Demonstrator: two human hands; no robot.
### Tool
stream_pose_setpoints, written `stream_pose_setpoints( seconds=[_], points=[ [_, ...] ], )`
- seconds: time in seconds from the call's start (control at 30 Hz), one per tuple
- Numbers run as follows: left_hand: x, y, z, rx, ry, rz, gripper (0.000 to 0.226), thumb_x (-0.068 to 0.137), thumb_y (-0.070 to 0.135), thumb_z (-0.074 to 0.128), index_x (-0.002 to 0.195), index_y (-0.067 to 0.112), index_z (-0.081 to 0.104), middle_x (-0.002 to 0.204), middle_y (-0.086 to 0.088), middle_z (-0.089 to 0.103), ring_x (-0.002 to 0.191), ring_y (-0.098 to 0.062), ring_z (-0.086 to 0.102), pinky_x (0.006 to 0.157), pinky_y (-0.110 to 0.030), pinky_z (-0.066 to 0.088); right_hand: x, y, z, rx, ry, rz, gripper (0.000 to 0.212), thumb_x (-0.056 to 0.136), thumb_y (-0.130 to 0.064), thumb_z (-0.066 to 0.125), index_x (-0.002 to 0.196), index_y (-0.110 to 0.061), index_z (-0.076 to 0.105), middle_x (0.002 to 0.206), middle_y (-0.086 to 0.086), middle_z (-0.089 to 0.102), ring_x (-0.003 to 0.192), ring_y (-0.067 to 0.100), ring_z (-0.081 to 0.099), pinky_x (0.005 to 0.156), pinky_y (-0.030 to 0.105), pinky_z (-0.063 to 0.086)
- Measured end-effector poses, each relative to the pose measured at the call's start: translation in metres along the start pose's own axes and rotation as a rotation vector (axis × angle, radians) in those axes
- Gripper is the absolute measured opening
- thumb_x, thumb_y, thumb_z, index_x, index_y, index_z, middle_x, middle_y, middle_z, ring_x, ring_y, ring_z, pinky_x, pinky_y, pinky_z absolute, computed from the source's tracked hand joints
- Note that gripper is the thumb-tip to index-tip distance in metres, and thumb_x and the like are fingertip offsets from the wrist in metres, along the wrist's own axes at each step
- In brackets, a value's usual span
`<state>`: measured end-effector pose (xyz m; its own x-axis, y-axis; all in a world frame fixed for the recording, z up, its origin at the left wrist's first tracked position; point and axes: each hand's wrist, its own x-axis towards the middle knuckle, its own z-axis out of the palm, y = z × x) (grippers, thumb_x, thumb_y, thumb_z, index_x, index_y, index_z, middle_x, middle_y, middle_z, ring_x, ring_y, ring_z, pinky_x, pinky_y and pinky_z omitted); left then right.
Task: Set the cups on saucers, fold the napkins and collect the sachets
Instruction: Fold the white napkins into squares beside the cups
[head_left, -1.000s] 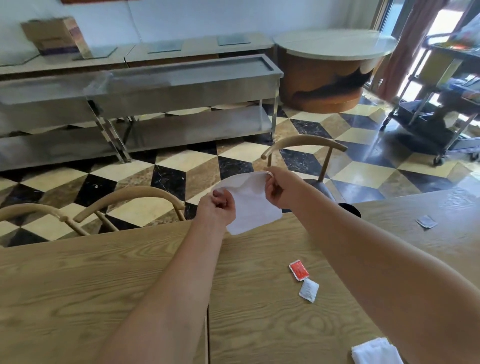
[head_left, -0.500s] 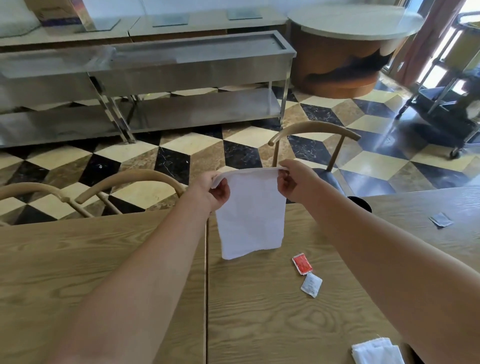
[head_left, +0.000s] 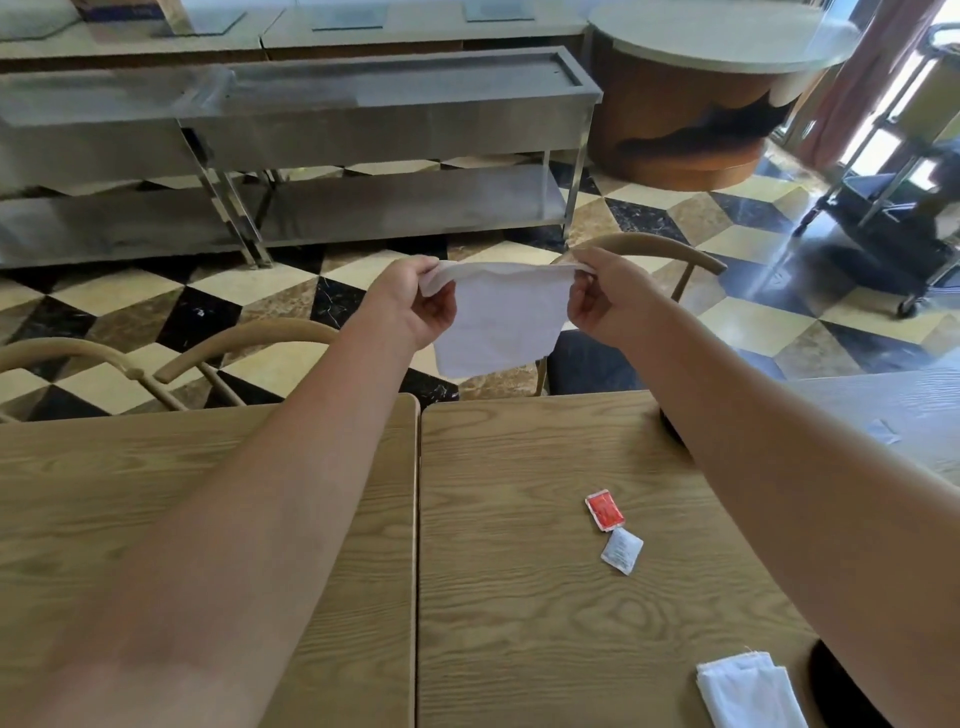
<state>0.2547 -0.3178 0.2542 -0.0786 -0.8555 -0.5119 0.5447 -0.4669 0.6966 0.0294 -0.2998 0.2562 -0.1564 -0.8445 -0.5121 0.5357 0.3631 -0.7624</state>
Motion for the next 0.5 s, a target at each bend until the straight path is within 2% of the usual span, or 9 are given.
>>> stream_pose_setpoints(
  seconds=[0.1, 0.23, 0.3, 0.4, 0.5],
  points=[
    [-0.013, -0.022, -0.016, 0.048, 0.003, -0.011, 0.014, 0.095, 0.013, 0.060, 0.087, 0.003, 0.065, 0.065, -0.008, 0.064, 0.046, -0.015, 0.062, 0.049, -0.022, 0.053, -0.018, 0.025, -0.015, -0.051, 0.044, 0.015, 0.016, 0.093, -0.021, 0.070, 0.084, -0.012, 0.062, 0.050, -0.002, 0.052, 0.039, 0.006, 0.047, 0.040, 0.017, 0.043],
    [-0.034, -0.080, -0.059, 0.125, 0.119, -0.109, 0.010, 0.093, 0.017, 0.064, 0.094, 0.007, 0.063, 0.070, -0.007, 0.059, 0.055, -0.014, 0.059, 0.046, -0.024, 0.050, -0.043, 0.091, -0.056, -0.120, 0.133, 0.126, 0.013, 0.090, -0.019, 0.073, 0.083, -0.013, 0.065, 0.051, -0.002, 0.053, 0.044, 0.007, 0.048, 0.043, 0.017, 0.042],
    [-0.050, -0.126, -0.088, 0.169, 0.177, -0.177, 0.008, 0.092, 0.019, 0.064, 0.093, 0.011, 0.064, 0.067, -0.005, 0.059, 0.057, -0.014, 0.055, 0.046, -0.024, 0.047, -0.059, 0.141, -0.087, -0.159, 0.179, 0.186, 0.013, 0.089, -0.016, 0.073, 0.082, -0.013, 0.062, 0.053, -0.002, 0.052, 0.045, 0.008, 0.047, 0.042, 0.018, 0.042],
    [-0.079, -0.206, -0.143, 0.217, 0.279, -0.301, 0.010, 0.094, 0.021, 0.065, 0.088, 0.013, 0.064, 0.055, -0.001, 0.058, 0.046, -0.011, 0.051, 0.041, -0.021, 0.044, -0.089, 0.221, -0.141, -0.174, 0.203, 0.329, 0.020, 0.090, -0.012, 0.070, 0.077, -0.017, 0.056, 0.047, -0.005, 0.049, 0.037, 0.006, 0.046, 0.038, 0.015, 0.039],
    [-0.102, -0.280, -0.196, 0.284, 0.411, -0.360, 0.011, 0.095, 0.018, 0.068, 0.092, 0.011, 0.060, 0.065, -0.006, 0.056, 0.046, -0.013, 0.051, 0.037, -0.019, 0.043, -0.110, 0.282, -0.191, -0.251, 0.232, 0.462, 0.020, 0.090, -0.009, 0.071, 0.077, -0.015, 0.056, 0.049, -0.002, 0.048, 0.036, 0.007, 0.044, 0.037, 0.016, 0.037]
  ],
)
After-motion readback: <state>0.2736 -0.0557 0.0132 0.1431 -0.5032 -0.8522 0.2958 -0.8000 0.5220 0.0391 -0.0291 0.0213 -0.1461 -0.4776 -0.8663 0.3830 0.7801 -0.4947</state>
